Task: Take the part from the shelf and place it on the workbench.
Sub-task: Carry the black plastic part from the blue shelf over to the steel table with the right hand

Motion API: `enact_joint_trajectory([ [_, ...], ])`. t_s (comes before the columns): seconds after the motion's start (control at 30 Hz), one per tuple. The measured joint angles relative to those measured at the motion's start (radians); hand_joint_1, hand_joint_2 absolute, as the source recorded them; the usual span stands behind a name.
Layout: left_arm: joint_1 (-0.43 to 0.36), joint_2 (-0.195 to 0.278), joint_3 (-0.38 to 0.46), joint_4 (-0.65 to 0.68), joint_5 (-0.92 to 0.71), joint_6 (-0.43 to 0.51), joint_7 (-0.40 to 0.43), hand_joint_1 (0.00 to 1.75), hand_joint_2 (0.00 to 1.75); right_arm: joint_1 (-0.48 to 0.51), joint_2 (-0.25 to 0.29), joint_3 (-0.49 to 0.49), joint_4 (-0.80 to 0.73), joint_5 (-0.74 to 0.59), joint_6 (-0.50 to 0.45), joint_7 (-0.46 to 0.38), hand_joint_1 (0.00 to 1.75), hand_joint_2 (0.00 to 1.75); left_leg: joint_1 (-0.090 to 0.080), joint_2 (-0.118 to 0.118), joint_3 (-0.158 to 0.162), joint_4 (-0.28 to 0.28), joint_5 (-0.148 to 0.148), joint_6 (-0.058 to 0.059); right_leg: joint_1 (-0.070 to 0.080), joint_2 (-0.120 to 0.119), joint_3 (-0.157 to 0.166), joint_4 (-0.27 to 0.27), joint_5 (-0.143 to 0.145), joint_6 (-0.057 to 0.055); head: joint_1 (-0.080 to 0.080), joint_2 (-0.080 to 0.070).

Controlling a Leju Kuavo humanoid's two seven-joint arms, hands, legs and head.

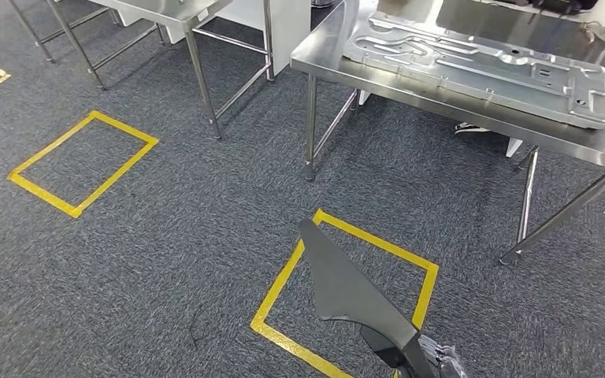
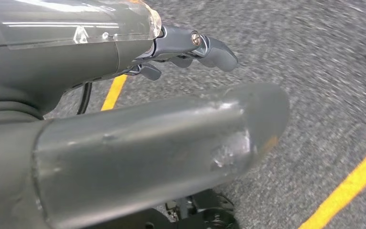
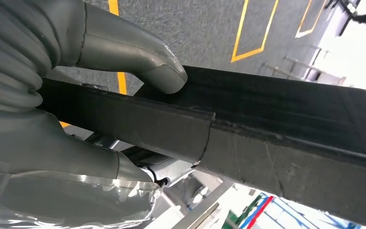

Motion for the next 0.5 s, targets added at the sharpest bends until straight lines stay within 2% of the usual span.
enact_joint_trajectory([
  [0.03,-0.001,0.000,0.000,0.000,0.000,0.000,0.000,0.00,0.00,0.000,0.000,0.001,0.000,0.000,0.000,0.000,1.75,1.75,-0.001,-0.006,0.005,-0.013,-0.003,0.006,0.000,0.011,-0.005,0.000,0.002,0.006,0.000,0.000],
  [0.07,-0.002,0.000,0.000,0.000,0.000,0.000,0.000,0.00,0.00,0.001,0.002,0.001,0.000,0.000,0.000,0.000,1.75,1.75,-0.002,0.002,0.007,-0.019,-0.002,0.012,-0.001,0.022,-0.009,-0.002,0.006,0.014,0.000,0.000],
  [0.1,-0.003,0.000,0.000,0.000,0.000,0.000,0.000,0.00,0.00,0.003,0.003,0.002,0.000,-0.001,0.000,0.000,1.75,1.75,-0.001,0.014,0.008,-0.022,0.002,0.020,-0.002,0.024,-0.011,-0.003,0.008,0.020,0.000,0.000],
  [0.13,-0.004,0.000,0.000,0.000,0.000,0.000,-0.001,0.00,0.00,0.004,0.004,0.002,0.001,-0.001,0.000,0.000,1.75,1.75,-0.001,0.026,0.010,-0.027,0.006,0.029,-0.001,0.007,-0.015,0.003,0.004,0.024,0.000,0.000],
  [0.17,-0.005,-0.001,0.000,0.000,0.000,0.000,-0.001,0.00,0.00,0.003,0.004,0.003,0.001,-0.001,0.000,0.000,1.75,1.75,0.000,0.038,0.011,-0.033,0.010,0.037,0.000,-0.020,-0.026,0.026,-0.012,0.026,0.000,0.000],
  [0.23,-0.002,0.000,0.000,0.000,0.000,-0.001,-0.002,0.00,0.00,-0.001,0.005,0.003,0.002,-0.002,0.000,0.000,1.75,1.75,-0.002,0.065,0.011,-0.039,0.013,0.047,0.002,-0.082,-0.074,0.127,-0.072,0.029,0.000,0.000],
  [0.27,0.000,0.000,0.000,0.000,0.000,-0.001,-0.002,0.00,0.00,-0.003,0.006,0.004,0.002,-0.002,0.000,0.000,1.75,1.75,-0.004,0.079,0.010,-0.039,0.013,0.050,0.001,-0.096,-0.105,0.191,-0.103,0.030,0.000,0.000],
  [0.3,0.002,0.000,0.000,0.000,0.000,-0.001,-0.002,0.00,0.00,-0.003,0.007,0.004,0.003,-0.002,0.000,0.001,1.75,1.75,-0.006,0.094,0.009,-0.038,0.012,0.051,0.000,-0.102,-0.129,0.242,-0.121,0.031,0.000,0.000],
  [0.33,0.002,0.000,0.000,0.000,0.000,-0.001,-0.002,0.00,0.00,-0.002,0.008,0.004,0.004,-0.002,0.000,0.001,1.75,1.75,-0.008,0.108,0.009,-0.038,0.011,0.051,0.000,-0.105,-0.138,0.263,-0.121,0.032,0.000,0.000],
  [0.37,0.001,0.001,0.000,0.000,0.000,-0.001,-0.002,0.00,0.00,-0.001,0.008,0.004,0.004,-0.002,0.000,0.001,1.75,1.75,-0.009,0.122,0.010,-0.038,0.009,0.051,0.000,-0.108,-0.128,0.247,-0.103,0.031,0.000,0.000],
  [0.4,0.000,0.001,0.000,0.000,0.000,-0.002,-0.002,0.00,0.00,-0.001,0.008,0.005,0.005,-0.002,-0.001,0.002,1.75,1.75,-0.010,0.134,0.012,-0.038,0.007,0.050,0.001,-0.117,-0.098,0.196,-0.072,0.027,0.000,0.000],
  [0.43,-0.001,0.000,0.000,0.000,0.000,-0.003,-0.002,0.00,0.00,-0.001,0.008,0.005,0.005,-0.002,-0.001,0.002,1.75,1.75,-0.011,0.146,0.017,-0.038,0.004,0.048,0.005,-0.139,-0.057,0.126,-0.041,0.022,0.000,0.000],
  [0.5,-0.002,0.000,0.000,0.000,-0.001,-0.005,-0.003,0.00,0.00,-0.002,0.008,0.006,0.004,-0.002,-0.001,0.002,1.75,1.75,-0.017,0.166,0.025,-0.036,-0.003,0.039,0.016,-0.186,0.003,0.016,-0.008,0.009,0.000,0.000],
])
